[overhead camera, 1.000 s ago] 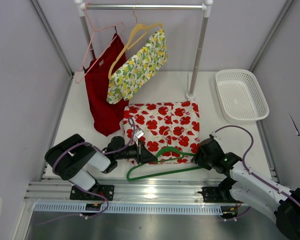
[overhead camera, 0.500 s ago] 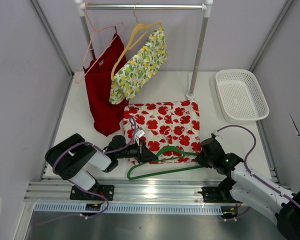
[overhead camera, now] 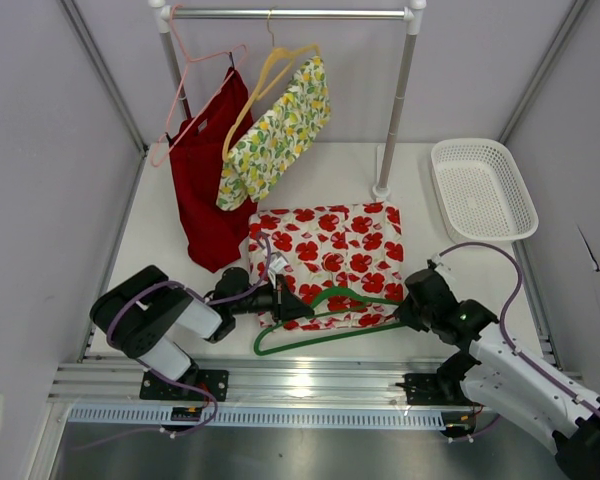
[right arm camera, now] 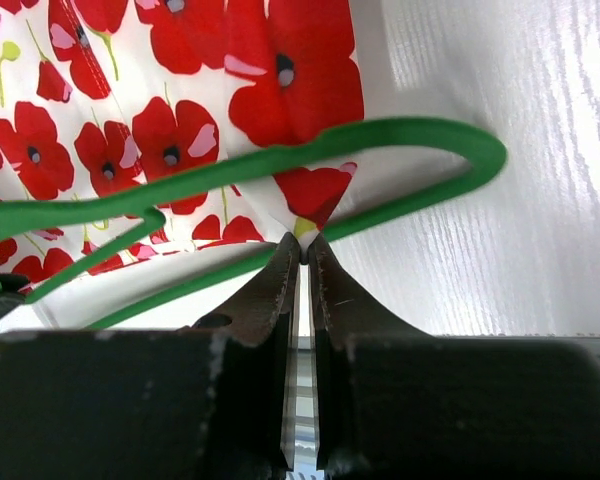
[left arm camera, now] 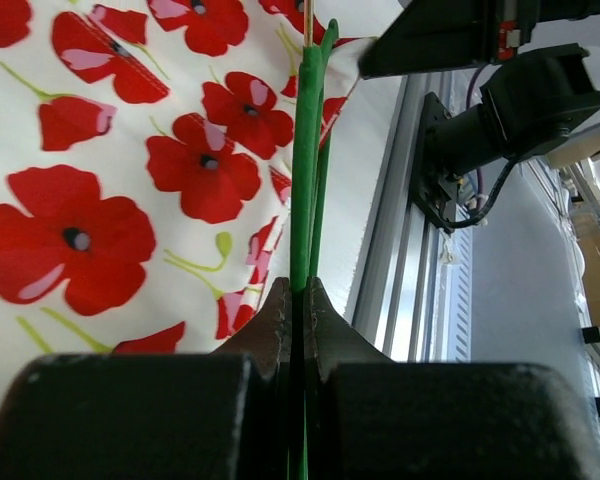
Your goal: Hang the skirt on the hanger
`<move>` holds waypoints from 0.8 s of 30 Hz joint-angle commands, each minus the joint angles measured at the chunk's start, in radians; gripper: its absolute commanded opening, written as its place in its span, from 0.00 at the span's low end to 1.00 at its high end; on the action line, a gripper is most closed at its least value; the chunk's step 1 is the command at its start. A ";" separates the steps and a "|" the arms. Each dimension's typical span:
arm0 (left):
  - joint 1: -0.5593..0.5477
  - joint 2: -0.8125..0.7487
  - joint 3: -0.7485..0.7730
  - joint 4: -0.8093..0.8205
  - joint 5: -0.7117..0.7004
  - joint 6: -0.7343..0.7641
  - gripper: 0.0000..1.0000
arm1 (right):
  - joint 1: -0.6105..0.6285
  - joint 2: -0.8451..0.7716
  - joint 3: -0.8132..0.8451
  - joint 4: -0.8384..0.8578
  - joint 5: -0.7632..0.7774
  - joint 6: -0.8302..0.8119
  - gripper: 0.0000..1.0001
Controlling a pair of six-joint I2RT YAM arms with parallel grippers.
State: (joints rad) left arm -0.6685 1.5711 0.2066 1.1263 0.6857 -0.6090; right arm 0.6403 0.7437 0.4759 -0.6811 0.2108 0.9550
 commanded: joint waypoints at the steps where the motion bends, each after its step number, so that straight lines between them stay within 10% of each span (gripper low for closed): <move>1: 0.029 0.020 0.013 0.003 0.018 0.069 0.00 | -0.002 -0.026 0.069 -0.043 0.052 -0.012 0.02; 24: 0.037 -0.017 0.036 -0.132 -0.054 0.210 0.00 | -0.152 -0.009 0.098 -0.081 -0.045 -0.076 0.01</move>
State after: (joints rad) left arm -0.6407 1.5734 0.2306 1.0546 0.6838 -0.4889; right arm 0.5064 0.7559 0.5770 -0.7536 0.1574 0.8886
